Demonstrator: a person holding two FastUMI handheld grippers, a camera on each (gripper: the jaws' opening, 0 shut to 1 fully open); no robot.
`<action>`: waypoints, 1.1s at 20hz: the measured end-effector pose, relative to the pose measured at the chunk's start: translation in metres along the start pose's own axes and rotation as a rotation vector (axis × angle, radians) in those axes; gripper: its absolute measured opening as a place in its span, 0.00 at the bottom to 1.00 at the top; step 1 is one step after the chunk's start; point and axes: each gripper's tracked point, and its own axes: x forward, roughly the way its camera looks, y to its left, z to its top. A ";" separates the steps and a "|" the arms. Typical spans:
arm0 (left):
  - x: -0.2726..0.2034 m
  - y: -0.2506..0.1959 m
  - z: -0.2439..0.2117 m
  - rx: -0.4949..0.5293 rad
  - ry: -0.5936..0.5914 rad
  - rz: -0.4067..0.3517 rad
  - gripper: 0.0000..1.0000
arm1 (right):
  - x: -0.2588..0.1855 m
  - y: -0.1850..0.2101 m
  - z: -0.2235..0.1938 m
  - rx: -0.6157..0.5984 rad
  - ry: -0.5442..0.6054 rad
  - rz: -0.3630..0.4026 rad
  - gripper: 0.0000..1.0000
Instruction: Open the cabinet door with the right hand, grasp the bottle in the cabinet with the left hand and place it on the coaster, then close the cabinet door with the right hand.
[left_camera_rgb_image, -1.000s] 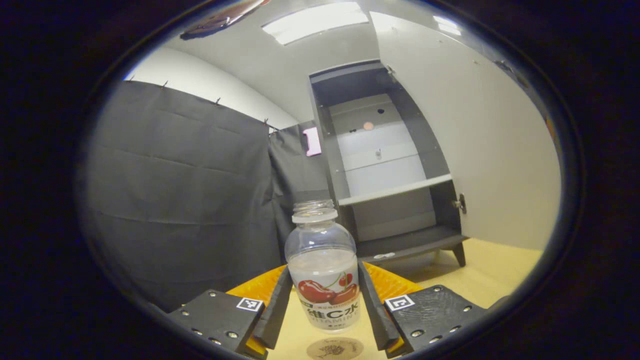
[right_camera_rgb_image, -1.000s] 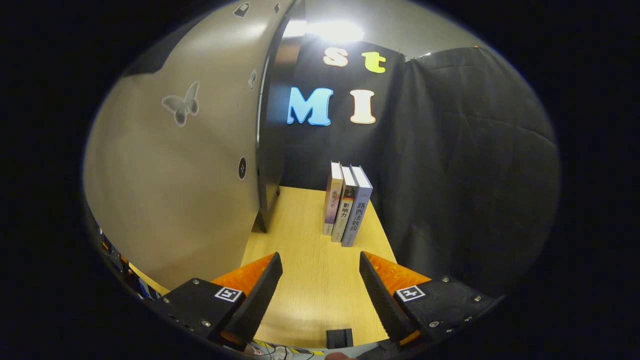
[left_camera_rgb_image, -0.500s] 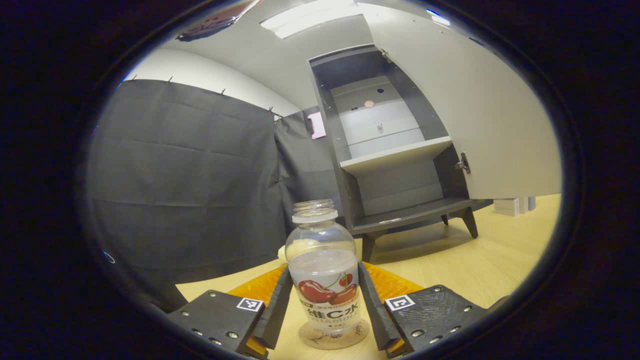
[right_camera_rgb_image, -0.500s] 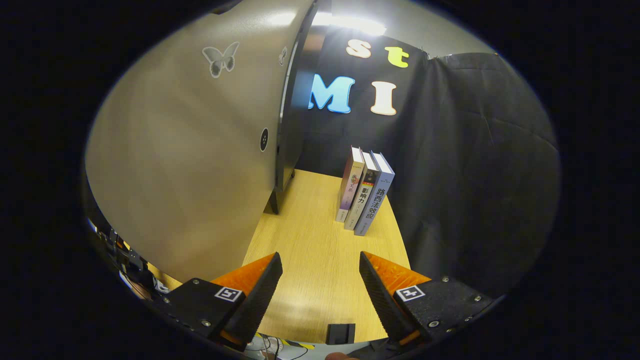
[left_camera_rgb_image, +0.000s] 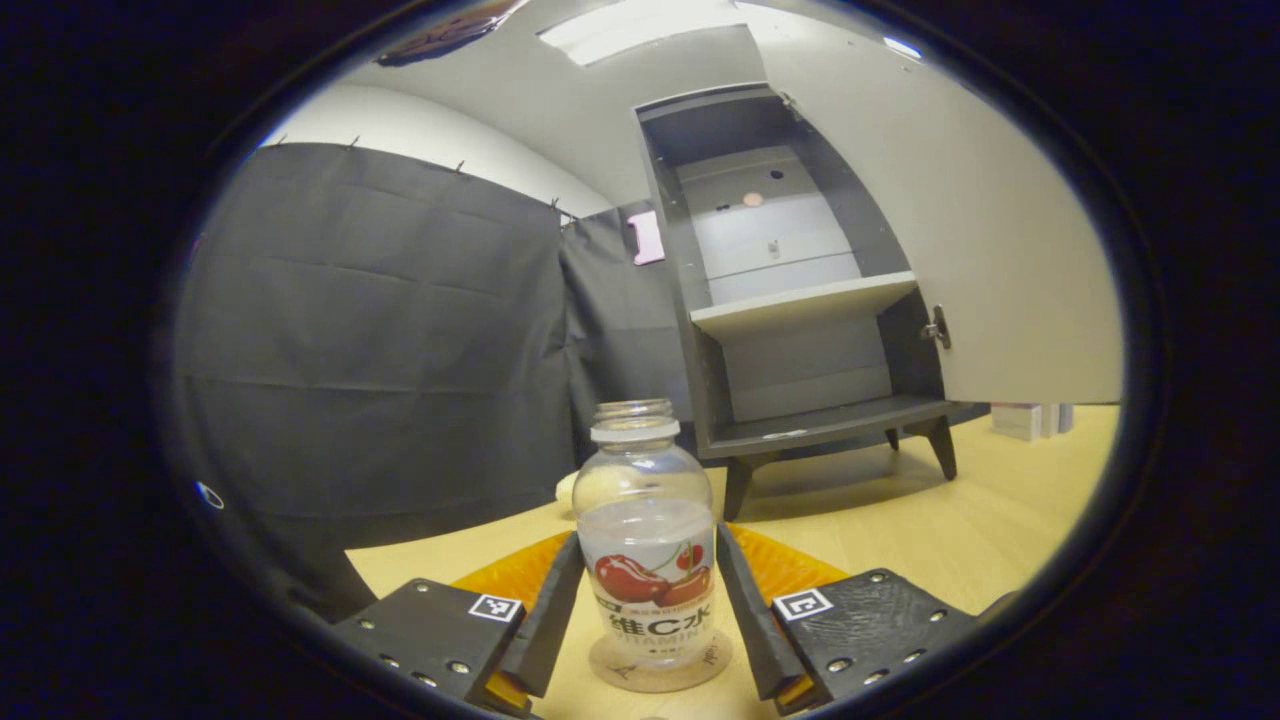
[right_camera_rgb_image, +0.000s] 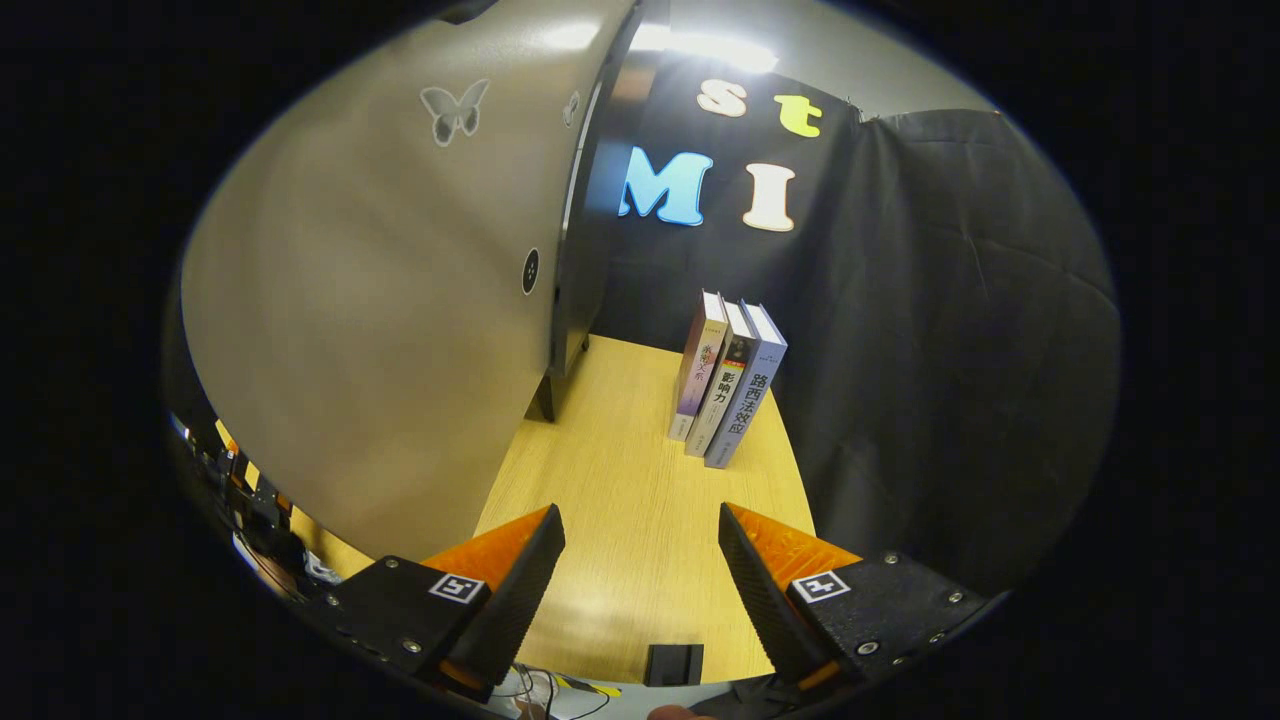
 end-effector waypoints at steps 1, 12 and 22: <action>-0.002 0.001 0.004 -0.006 -0.010 0.004 0.70 | 0.001 0.001 0.001 0.001 0.000 0.002 0.96; -0.011 0.007 0.027 -0.029 -0.088 0.033 0.81 | -0.002 0.002 -0.004 -0.004 0.021 0.021 0.96; -0.045 0.016 0.089 -0.078 -0.132 0.001 0.76 | -0.018 -0.003 0.017 -0.006 -0.088 -0.009 0.95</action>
